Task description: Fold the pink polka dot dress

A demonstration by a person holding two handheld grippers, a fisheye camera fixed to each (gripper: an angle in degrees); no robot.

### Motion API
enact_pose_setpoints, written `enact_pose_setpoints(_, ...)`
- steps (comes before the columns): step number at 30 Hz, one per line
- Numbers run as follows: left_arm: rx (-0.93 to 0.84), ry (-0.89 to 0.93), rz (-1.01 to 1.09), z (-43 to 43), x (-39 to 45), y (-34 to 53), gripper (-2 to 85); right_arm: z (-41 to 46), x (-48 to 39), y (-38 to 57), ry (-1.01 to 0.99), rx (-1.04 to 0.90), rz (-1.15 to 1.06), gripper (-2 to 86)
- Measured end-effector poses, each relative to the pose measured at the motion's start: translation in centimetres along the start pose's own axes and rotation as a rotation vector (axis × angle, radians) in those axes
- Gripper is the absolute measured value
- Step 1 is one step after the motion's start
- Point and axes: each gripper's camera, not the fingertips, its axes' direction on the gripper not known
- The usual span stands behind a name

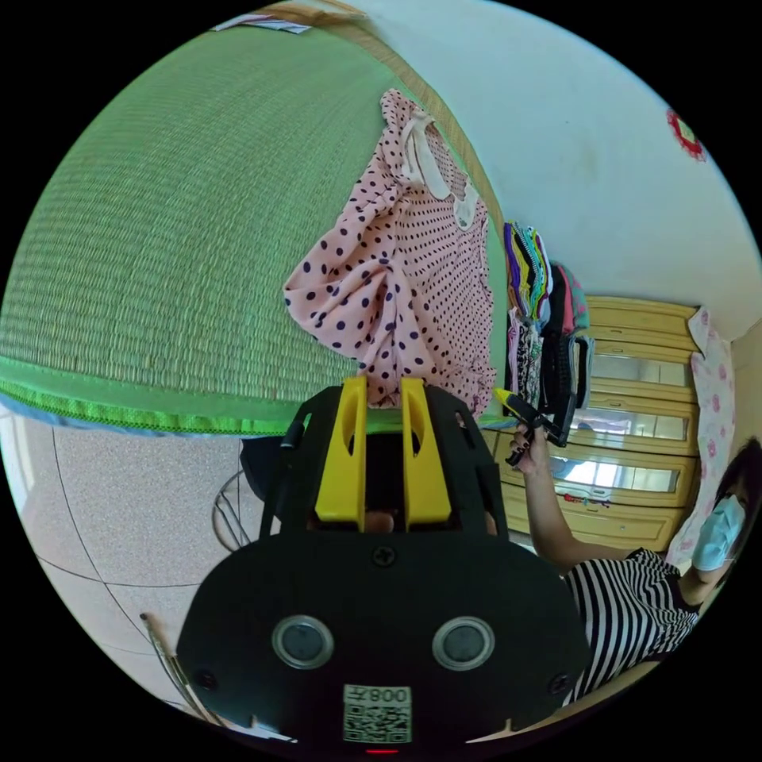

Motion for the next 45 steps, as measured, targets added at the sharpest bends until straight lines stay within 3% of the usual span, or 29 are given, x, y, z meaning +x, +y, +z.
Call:
enact_pose_setpoints(9, -0.013, 0.046, 0.001, 1.0, -0.7, 0.4, 1.6, 0.8, -3.2, -5.8, 0.15, -0.093, -0.024, 6.0)
enact_pose_setpoints(21, 0.029, 0.13, -0.008, 0.2, -2.2, 2.6, 0.3, -0.8, -5.7, -9.2, 0.27, -0.107, -0.075, 3.5)
enact_pose_setpoints(32, 0.087, 0.226, 0.003, -2.2, -3.1, 6.4, 0.3, -6.3, -5.1, -7.7, 0.177, -0.023, -0.076, 1.3)
enact_pose_setpoints(45, 0.171, 0.372, 0.043, -6.9, -4.7, 15.6, 0.1, -15.9, -0.6, 3.9, -0.068, 0.149, -0.04, 0.7)
